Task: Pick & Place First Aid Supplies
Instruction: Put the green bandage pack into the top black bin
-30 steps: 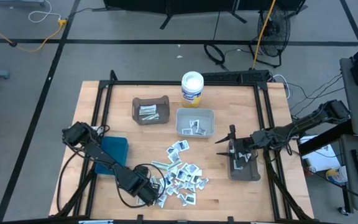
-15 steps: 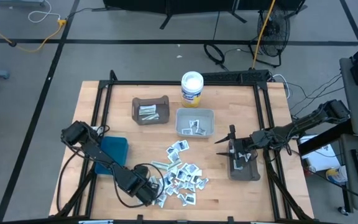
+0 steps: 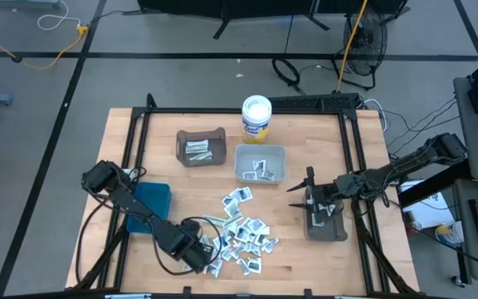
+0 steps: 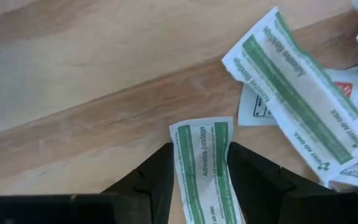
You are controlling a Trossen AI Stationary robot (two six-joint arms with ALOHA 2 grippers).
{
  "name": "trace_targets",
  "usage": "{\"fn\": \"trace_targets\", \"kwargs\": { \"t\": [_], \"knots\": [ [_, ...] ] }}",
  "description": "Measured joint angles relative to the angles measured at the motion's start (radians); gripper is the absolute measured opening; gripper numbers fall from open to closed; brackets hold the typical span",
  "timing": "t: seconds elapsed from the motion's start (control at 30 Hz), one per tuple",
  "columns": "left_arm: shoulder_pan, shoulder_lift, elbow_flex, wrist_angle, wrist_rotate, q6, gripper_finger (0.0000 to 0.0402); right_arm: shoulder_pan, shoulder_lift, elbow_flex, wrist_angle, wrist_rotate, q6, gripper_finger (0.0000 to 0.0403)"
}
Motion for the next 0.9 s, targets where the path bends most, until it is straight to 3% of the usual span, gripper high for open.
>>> {"fn": "trace_targets", "kwargs": {
  "t": [0.9],
  "knots": [
    [0.039,-0.002,0.002,-0.003,0.066,0.109,0.0152,0.000,0.000,0.000,-0.003,0.000,0.004,0.0210]
  ]
}}
